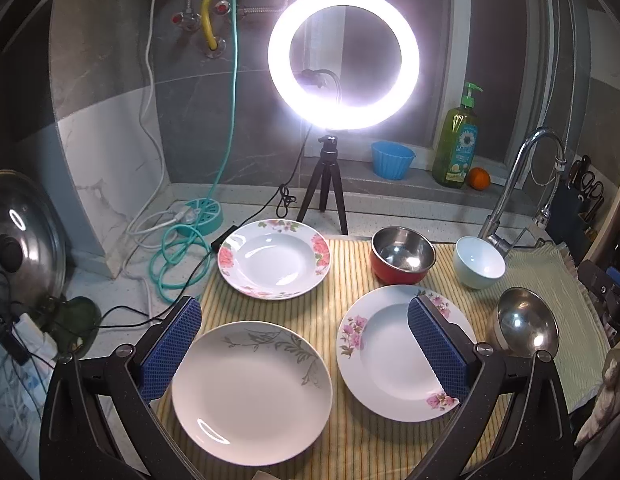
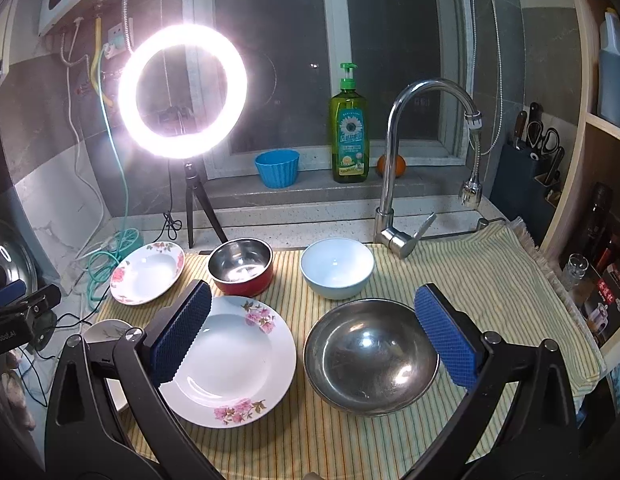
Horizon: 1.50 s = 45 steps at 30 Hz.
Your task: Organize plates and bowls
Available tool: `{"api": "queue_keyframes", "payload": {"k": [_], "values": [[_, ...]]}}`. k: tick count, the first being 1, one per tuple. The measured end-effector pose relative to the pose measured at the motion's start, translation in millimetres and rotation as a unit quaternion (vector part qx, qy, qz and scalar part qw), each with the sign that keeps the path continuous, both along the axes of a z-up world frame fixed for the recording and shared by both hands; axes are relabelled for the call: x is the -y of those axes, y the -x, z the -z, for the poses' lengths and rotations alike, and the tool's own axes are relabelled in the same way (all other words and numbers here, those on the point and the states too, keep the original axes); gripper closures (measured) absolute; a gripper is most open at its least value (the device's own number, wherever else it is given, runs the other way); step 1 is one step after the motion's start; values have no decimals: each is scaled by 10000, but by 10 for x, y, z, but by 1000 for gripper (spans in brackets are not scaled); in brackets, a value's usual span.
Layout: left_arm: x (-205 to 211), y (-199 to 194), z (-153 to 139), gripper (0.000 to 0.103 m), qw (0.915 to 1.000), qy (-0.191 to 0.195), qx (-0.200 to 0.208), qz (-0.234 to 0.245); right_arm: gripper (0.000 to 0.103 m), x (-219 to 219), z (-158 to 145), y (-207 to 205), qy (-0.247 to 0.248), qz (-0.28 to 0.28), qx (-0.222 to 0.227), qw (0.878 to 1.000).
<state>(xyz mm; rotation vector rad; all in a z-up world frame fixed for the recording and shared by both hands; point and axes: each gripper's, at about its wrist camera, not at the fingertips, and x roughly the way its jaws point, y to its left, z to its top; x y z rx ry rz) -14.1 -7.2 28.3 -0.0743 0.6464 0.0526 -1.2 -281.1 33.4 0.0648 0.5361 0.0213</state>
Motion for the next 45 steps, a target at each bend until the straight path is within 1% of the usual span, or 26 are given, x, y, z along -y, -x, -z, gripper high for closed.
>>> {"api": "queue_keyframes", "payload": {"k": [36,45], "values": [[-10,-36,38,1,9999,43,-96,34,0,12,47,-18,-27,36,-28,10000],[12,-71,46,1,9999,-48,-97,38,0,32,83,-24,-45,41,-59,10000]]}}
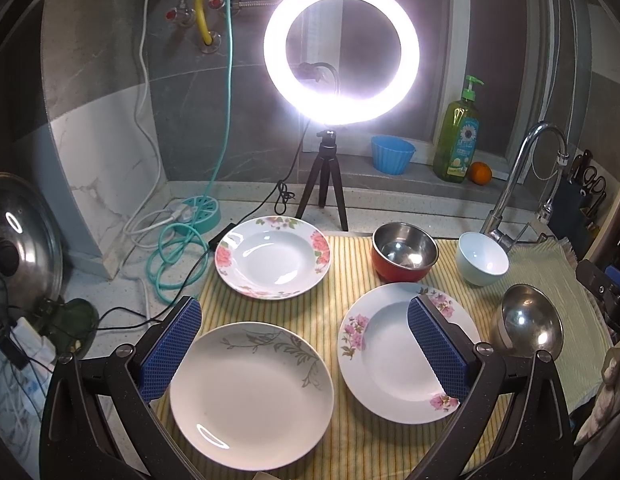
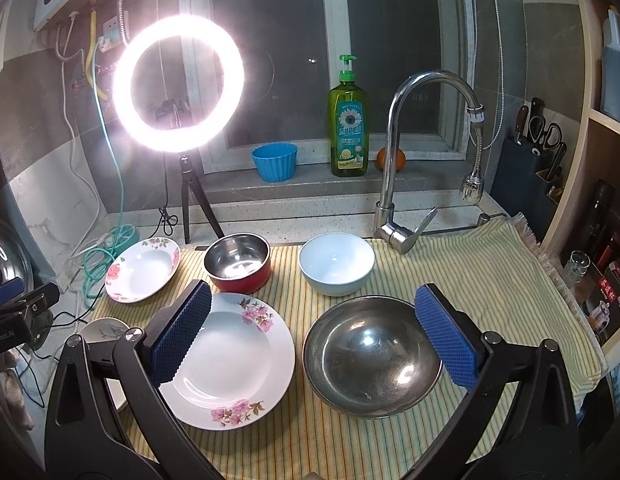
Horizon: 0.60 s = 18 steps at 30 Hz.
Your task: Organize plates and bowls
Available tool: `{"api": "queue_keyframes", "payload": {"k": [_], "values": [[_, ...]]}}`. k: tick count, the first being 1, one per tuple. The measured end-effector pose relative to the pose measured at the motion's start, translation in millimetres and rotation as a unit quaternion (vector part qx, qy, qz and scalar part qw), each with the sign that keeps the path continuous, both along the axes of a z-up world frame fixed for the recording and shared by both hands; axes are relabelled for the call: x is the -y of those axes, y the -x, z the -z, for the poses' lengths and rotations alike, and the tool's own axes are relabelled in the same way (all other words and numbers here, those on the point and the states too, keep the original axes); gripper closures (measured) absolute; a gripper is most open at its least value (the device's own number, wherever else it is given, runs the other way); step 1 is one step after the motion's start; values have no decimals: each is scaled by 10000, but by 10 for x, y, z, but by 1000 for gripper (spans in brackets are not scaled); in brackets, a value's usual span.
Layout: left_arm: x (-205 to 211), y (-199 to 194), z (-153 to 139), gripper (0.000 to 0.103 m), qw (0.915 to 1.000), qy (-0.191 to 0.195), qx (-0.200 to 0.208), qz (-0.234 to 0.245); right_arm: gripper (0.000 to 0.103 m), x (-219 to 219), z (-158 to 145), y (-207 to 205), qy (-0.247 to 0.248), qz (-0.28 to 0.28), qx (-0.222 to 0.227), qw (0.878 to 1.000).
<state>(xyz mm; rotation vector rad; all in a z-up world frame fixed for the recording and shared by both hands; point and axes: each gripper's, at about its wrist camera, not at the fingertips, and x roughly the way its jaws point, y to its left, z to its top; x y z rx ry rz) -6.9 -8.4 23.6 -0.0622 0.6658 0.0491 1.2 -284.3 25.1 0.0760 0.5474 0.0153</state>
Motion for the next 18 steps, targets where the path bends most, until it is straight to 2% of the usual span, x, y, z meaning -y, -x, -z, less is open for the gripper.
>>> {"api": "queue_keyframes", "payload": {"k": [18], "values": [[20,-118,2,1,9999,11,-70,74,0,9,29,-36,11,-7,-37,10000]]}}
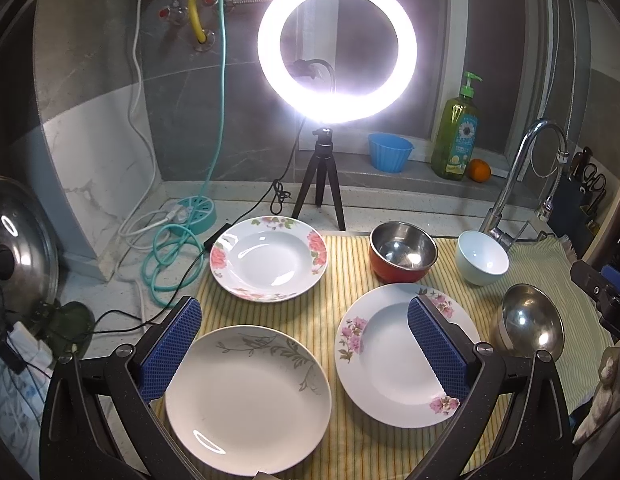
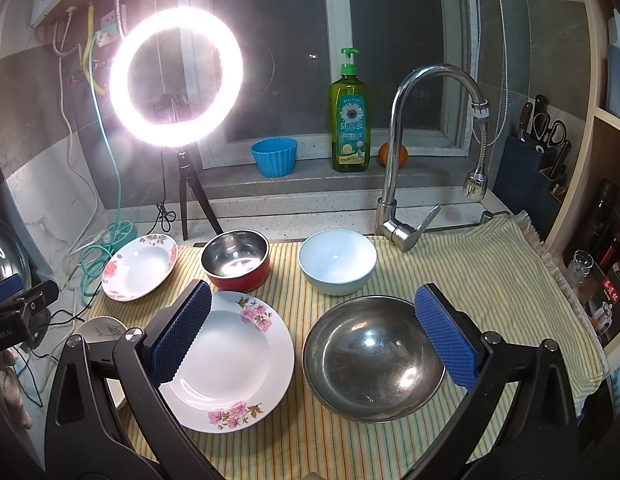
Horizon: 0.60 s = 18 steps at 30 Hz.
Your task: Organize plates and bowls
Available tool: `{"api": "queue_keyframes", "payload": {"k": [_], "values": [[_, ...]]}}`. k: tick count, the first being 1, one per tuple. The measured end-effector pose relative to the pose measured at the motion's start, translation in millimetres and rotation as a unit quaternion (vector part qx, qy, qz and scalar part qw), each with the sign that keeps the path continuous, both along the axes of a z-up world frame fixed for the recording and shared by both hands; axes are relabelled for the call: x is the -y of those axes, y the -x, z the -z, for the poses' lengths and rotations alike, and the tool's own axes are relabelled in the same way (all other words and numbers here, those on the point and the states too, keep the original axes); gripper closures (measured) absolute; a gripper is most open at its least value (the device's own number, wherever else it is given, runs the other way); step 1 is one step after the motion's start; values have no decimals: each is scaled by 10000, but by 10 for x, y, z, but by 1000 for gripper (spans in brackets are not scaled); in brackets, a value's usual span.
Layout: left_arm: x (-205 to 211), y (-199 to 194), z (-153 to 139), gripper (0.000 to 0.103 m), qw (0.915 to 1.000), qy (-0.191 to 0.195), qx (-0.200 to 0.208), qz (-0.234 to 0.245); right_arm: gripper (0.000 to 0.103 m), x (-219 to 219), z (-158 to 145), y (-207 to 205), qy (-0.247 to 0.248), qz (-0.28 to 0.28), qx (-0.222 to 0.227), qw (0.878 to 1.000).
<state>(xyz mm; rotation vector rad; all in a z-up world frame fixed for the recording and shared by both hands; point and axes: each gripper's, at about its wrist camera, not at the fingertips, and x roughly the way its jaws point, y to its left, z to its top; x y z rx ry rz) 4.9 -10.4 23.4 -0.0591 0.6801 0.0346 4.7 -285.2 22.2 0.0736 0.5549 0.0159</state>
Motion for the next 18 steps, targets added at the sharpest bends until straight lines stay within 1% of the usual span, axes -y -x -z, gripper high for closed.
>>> {"api": "queue_keyframes", "payload": {"k": [6,14,18], "values": [[14,-52,19,1,10000,6,-34,35,0,-4,-5,-26,-4,-3,-21,10000],[37,-121,70,1,9999,1,-110,114,0,34,101,-36,-60,-55,-188,9998],[28,-194,143,1,9993,37,-277,230,0,25,121,-108,-126,-83,-350,9993]]}}
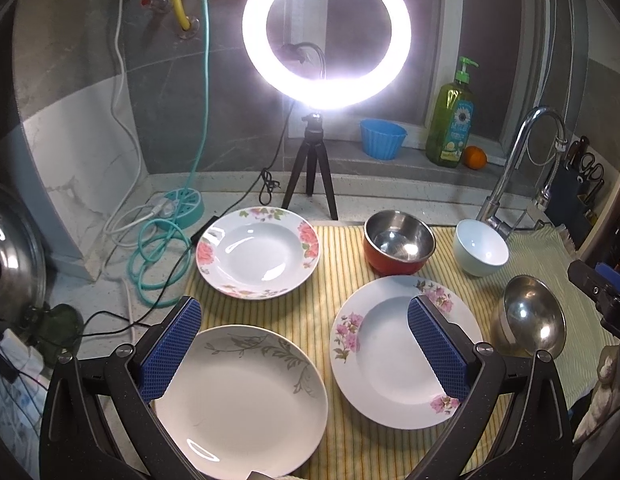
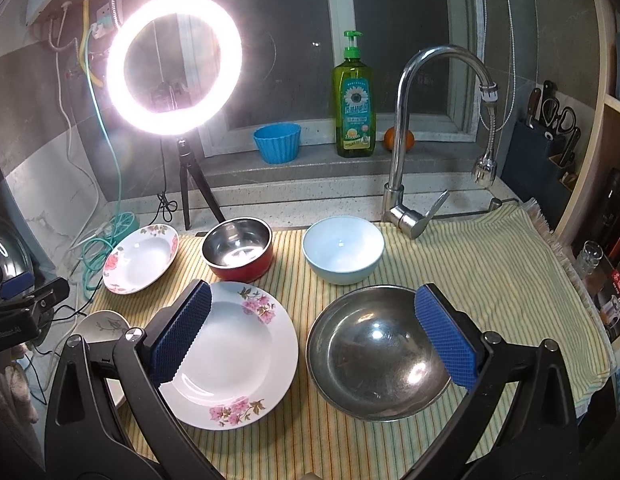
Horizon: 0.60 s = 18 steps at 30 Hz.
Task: Organize plates and bowls
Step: 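Close the right gripper on the rim of the pink-blossom plate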
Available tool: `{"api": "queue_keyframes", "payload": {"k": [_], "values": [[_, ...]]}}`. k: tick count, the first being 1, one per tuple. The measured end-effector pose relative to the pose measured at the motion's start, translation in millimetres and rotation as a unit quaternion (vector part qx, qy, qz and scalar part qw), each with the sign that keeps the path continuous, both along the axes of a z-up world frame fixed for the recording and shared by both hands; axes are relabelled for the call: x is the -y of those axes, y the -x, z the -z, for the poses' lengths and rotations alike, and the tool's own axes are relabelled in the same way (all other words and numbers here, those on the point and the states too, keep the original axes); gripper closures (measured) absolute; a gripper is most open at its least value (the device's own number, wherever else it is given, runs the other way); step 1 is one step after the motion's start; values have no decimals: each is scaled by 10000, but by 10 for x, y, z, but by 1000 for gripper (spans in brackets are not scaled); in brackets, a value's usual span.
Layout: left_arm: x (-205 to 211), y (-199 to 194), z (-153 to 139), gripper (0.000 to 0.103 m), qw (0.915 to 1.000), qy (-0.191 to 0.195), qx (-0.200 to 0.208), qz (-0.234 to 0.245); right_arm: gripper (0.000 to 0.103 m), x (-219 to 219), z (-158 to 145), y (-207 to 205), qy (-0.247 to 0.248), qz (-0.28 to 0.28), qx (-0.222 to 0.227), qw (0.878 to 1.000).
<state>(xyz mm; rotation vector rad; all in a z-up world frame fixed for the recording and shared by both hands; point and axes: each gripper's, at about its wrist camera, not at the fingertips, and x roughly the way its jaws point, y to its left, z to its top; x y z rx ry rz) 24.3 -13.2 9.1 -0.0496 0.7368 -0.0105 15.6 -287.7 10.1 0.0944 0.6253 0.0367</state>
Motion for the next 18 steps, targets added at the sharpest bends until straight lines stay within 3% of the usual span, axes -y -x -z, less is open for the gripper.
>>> {"api": "queue_keyframes", "payload": {"k": [6,11,14,16,18], "values": [[-16,-105,180,3,9991,75,-352,216,2,-31,30,-21,-31,-74,-225,9997],[-13,-229,336,30,9959,195,-731,504,12,-67,146,-22,-188,-248,-568,9979],[-27,-317,444,40,9923,374,-974,669,23,-90,245,-2,-286,-363,-788,9958],[-11,-375,512,48,9890,451,-1139,830,35,-106,313,7,-374,-448,-957,9937],[-18,-435,571,49,9853,596,-1293,943,44,-110,410,18,-558,-565,-1194,9897]]}}
